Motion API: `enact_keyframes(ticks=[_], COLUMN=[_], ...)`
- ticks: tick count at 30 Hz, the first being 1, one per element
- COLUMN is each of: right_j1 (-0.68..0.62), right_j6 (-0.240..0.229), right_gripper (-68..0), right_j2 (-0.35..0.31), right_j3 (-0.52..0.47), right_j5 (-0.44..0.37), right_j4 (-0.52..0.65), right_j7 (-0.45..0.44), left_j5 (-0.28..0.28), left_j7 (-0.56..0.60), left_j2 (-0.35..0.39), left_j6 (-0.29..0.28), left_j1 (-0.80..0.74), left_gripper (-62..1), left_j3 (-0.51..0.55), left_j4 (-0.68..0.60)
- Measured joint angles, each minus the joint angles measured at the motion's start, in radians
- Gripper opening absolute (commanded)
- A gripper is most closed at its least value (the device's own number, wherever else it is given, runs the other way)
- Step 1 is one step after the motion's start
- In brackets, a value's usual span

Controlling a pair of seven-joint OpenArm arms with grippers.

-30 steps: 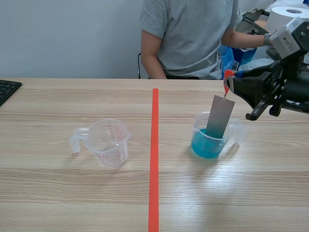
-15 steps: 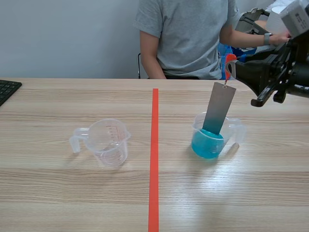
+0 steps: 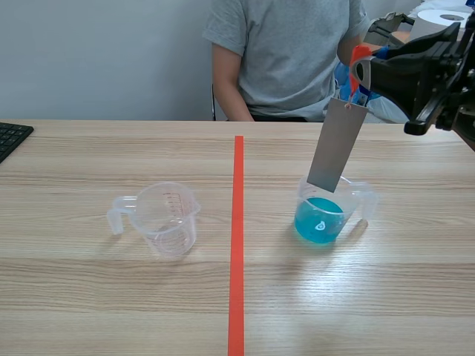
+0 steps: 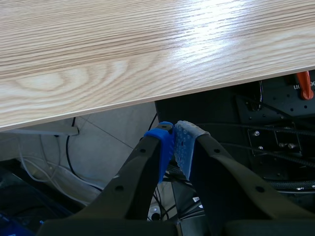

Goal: Do the redox reaction experiment.
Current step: 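Raise the plate and point at it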

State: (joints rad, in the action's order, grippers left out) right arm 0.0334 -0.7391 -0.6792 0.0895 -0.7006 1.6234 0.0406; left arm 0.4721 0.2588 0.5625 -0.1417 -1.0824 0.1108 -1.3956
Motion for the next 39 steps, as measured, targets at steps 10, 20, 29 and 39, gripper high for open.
enact_keyframes(ticks=[10,20,29,39], right_j1=[-0.070,-0.070,-0.070,-0.070], right_j6=[-0.001,-0.001,-0.001,-0.001], right_gripper=[-66.0,-66.0,-66.0,-66.0], right_j2=[0.000,0.000,0.000,0.000], right_j3=[-0.120,-0.185,-0.193,-0.193], right_j5=[-0.023,-0.133,-0.172,-0.172], right_j4=[0.140,0.225,0.245,0.245], right_j7=[0.045,0.142,0.171,0.171], left_j5=[0.000,0.000,0.000,0.000], left_j7=[0.000,0.000,0.000,0.000], left_j2=[0.000,0.000,0.000,0.000], left_j6=[0.000,0.000,0.000,0.000], left_j1=[0.000,0.002,0.002,0.002], left_gripper=[-56.2,-56.2,-56.2,-56.2], left_j3=[0.000,0.000,0.000,0.000], left_j4=[0.000,0.000,0.000,0.000])
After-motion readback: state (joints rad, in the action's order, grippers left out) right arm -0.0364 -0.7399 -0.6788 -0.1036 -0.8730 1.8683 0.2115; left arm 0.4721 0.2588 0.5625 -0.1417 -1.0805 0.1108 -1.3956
